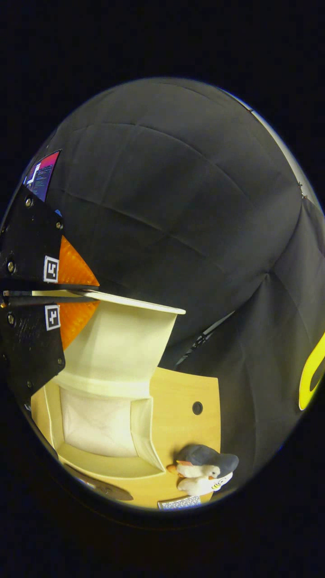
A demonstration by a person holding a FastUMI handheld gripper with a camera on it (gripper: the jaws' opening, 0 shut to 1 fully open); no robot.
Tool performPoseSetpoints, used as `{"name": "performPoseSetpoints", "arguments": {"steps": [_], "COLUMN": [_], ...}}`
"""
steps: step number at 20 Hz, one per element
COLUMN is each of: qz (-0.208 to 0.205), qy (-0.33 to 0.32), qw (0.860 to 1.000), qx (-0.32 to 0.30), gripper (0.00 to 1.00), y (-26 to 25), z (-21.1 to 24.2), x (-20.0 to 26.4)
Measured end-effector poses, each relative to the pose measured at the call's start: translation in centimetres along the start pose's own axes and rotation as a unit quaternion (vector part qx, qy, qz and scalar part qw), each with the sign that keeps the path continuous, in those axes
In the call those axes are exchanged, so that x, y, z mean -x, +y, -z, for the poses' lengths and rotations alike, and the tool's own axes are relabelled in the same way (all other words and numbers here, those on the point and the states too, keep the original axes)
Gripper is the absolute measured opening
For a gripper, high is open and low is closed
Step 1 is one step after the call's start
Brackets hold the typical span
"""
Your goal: Open the storage box then place both shoes into the box .Put the left shoe in first, then the right shoe, with the right side of both shoes facing outward in a uniform manner.
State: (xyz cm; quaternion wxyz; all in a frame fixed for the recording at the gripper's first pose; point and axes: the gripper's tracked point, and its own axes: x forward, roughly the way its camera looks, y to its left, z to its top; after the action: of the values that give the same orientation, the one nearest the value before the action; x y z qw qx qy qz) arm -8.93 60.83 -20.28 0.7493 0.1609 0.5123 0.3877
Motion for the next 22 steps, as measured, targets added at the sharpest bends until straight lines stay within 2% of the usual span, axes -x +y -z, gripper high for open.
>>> {"name": "performPoseSetpoints", "arguments": {"steps": [4,7,12,16,17,19,22], "qz": [0.008,0.019,0.053,0.086,0.081,0.084,0.074], "qy": [0.020,0.035,0.056,0.060,0.058,0.063,0.051], "qw": [1.000,0.999,0.997,0.994,0.995,0.994,0.996], "qx": [-0.003,-0.002,-0.024,-0.009,-0.013,-0.013,0.014], "gripper": [0.04,0.05,0.04,0.05,0.04,0.13,0.50], "y": [0.7,-0.9,-3.6,-6.0,-5.9,-5.5,-4.9], "z": [3.0,5.2,7.4,9.1,9.4,9.3,7.3], "x": [-5.5,-9.5,-13.2,-15.1,-15.6,-15.0,-12.7]}}
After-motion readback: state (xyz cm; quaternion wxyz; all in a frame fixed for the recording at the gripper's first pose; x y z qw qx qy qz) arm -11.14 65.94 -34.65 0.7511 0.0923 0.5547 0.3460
